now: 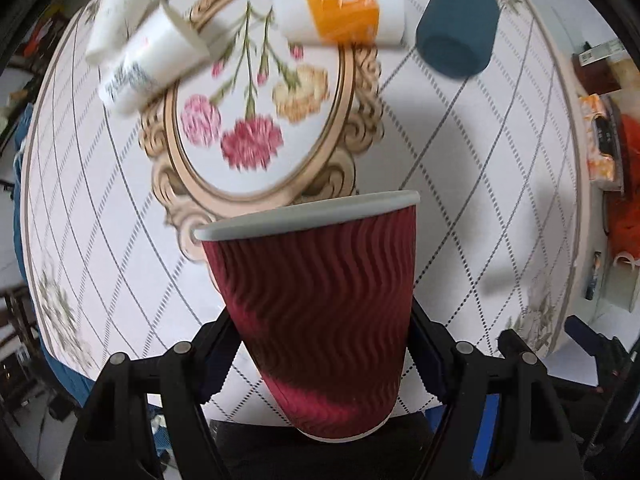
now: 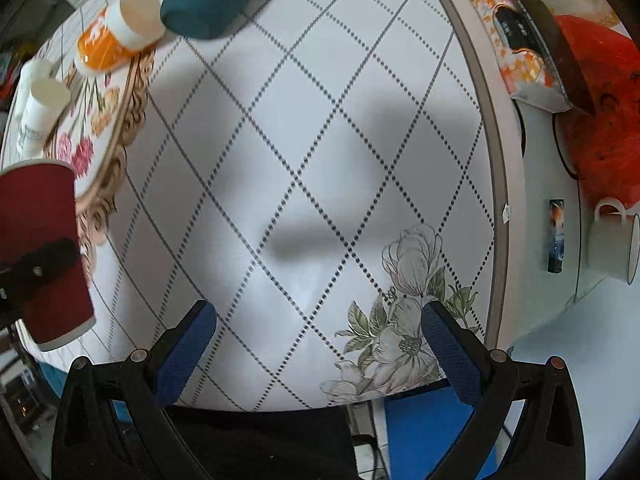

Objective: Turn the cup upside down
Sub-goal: 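Lift the red cup with the left tool and carry it toward the right tool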

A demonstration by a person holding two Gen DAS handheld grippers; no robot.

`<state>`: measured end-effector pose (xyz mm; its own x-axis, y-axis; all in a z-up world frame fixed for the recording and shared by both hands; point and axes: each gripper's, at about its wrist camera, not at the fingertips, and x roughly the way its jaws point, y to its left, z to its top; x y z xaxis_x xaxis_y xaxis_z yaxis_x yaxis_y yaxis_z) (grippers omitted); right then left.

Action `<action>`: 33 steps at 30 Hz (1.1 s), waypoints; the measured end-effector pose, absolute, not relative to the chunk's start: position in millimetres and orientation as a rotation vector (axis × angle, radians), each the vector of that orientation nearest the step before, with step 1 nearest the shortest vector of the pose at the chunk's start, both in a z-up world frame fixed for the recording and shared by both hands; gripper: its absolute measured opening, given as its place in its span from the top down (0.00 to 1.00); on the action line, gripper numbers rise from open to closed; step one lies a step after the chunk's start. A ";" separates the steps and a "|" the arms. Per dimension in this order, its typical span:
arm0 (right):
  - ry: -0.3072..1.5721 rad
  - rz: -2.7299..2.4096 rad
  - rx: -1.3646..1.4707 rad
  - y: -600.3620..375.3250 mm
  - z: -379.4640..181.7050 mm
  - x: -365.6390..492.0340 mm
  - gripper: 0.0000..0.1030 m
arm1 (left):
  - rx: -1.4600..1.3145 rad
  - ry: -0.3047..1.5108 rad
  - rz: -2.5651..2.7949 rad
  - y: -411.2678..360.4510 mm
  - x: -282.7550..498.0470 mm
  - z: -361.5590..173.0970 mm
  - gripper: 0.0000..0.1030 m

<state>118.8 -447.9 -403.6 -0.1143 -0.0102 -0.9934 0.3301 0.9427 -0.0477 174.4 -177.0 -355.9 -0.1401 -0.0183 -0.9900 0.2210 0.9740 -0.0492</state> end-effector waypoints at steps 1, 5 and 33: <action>1.672 -0.288 0.233 -448.0 -406.3 116.0 0.00 | 0.157 1.703 -0.202 -178.2 172.3 -360.5 0.28; 1.688 -0.272 0.208 -448.9 -413.8 108.3 0.00 | 0.196 1.694 -0.192 -186.8 167.4 -376.1 0.27; 1.656 -0.304 0.240 -470.4 -401.6 119.4 0.00 | 0.177 1.714 -0.226 -193.3 172.4 -394.8 0.06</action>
